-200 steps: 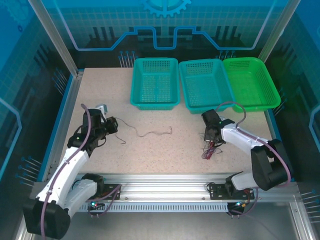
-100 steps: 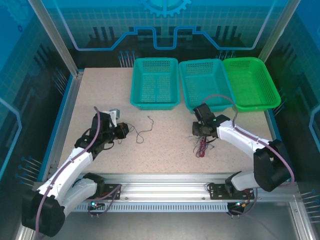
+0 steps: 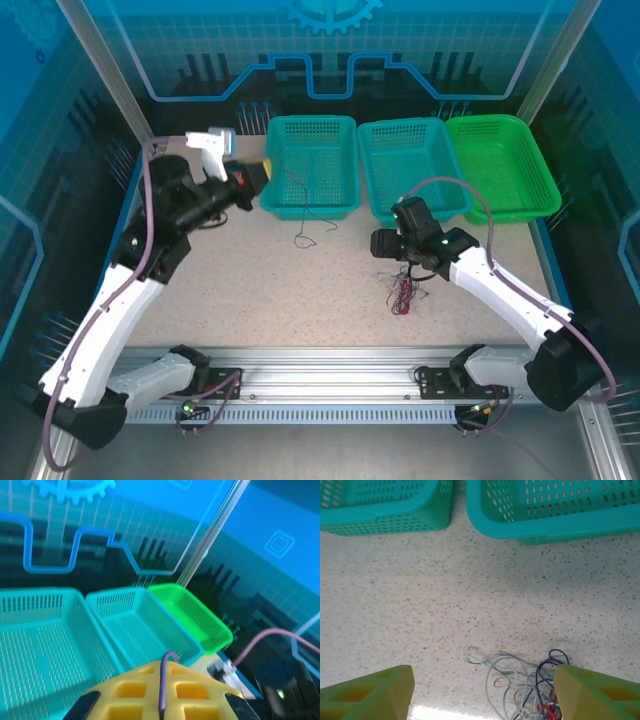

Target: Untangle the cables

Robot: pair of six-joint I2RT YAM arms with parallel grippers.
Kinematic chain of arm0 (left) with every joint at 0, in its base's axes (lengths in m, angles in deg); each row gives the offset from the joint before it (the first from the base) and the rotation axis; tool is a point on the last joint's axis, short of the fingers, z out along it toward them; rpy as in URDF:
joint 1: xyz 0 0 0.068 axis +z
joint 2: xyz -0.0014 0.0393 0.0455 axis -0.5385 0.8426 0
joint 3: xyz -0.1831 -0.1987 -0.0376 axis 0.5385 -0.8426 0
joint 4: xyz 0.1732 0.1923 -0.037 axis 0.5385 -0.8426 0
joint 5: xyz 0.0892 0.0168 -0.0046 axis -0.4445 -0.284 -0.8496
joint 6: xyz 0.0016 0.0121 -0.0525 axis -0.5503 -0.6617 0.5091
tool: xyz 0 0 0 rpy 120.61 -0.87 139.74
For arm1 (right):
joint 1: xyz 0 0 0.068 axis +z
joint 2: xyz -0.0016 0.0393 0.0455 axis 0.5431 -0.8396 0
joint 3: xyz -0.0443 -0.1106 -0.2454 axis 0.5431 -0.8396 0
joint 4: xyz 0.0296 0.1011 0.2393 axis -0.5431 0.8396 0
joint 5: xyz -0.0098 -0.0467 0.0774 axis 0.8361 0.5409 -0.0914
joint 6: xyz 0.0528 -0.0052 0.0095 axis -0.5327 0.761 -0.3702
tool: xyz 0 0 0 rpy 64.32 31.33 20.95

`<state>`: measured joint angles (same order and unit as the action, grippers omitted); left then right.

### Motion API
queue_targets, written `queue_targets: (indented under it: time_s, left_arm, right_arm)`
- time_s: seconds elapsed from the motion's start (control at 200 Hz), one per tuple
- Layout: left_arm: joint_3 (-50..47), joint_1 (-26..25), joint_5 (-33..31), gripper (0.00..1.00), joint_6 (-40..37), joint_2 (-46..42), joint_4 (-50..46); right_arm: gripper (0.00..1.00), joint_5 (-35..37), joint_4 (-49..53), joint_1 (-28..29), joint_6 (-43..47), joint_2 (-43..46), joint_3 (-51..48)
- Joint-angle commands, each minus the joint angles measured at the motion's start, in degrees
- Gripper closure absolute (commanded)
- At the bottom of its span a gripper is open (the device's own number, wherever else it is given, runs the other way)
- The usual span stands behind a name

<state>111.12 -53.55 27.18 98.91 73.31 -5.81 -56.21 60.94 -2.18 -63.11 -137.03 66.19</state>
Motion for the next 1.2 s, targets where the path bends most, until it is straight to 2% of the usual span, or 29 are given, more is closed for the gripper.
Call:
queue_targets:
  time_s: [0.0, 0.085, 0.115, 0.15, 0.335, 0.655, 0.735, 0.84, 0.88, 0.955, 1.04, 1.196]
  left_arm:
    - [7.0, -0.2, -1.8, 1.0, -4.1, 7.6, 1.7]
    - [13.4, 0.0, -4.0, 1.0, -5.7, 13.8, 2.1]
    - [15.3, 0.0, -4.7, 1.0, -6.2, 15.9, 2.6]
    - [17.2, 0.2, -5.5, 1.0, -6.7, 18.2, 3.3]
    - [24.9, 1.8, -9.0, 1.0, -7.1, 29.3, 5.2]
    - [23.3, 3.1, -10.5, 1.0, -5.1, 42.6, 7.6]
    - [22.5, 3.2, -11.4, 0.83, -4.7, 44.1, 7.2]
    - [21.7, 3.3, -10.9, 0.52, -3.3, 43.5, 6.5]
    - [20.8, 3.3, -10.4, 0.45, -2.8, 42.3, 7.2]
    - [18.8, 3.3, -9.1, 0.38, -1.4, 38.9, 8.1]
    - [15.3, 3.1, -5.8, 0.35, 1.0, 33.6, 9.2]
    - [1.4, -0.4, 0.8, 0.32, 2.1, 20.4, 14.2]
  right_arm:
    - [0.2, -2.8, 2.0, 0.0, -1.9, 4.5, 2.3]
    - [0.12, -5.0, 1.1, 0.0, -1.6, 8.5, 2.3]
    - [0.04, -5.9, 0.7, 0.0, -1.2, 9.8, 2.2]
    - [0.0, -7.2, -0.1, 0.0, -0.5, 11.4, 1.9]
    - [0.0, -8.8, -1.8, 0.0, 0.8, 17.5, 1.4]
    - [0.0, -4.3, 3.1, -1.0, -1.6, 17.2, 1.0]
    - [0.0, -3.7, 4.4, -2.3, -2.9, 16.9, 0.8]
    - [0.0, -4.5, 5.3, -4.1, -3.5, 16.9, -0.4]
    - [0.0, -4.6, 5.7, -4.8, -3.6, 16.9, -0.9]
    - [0.0, -5.4, 6.1, -6.1, -4.1, 16.7, -2.4]
    - [0.0, -6.2, 6.2, -7.6, -5.1, 16.1, -4.5]
    - [0.0, -6.7, 5.4, -8.6, -6.8, 13.7, -10.0]
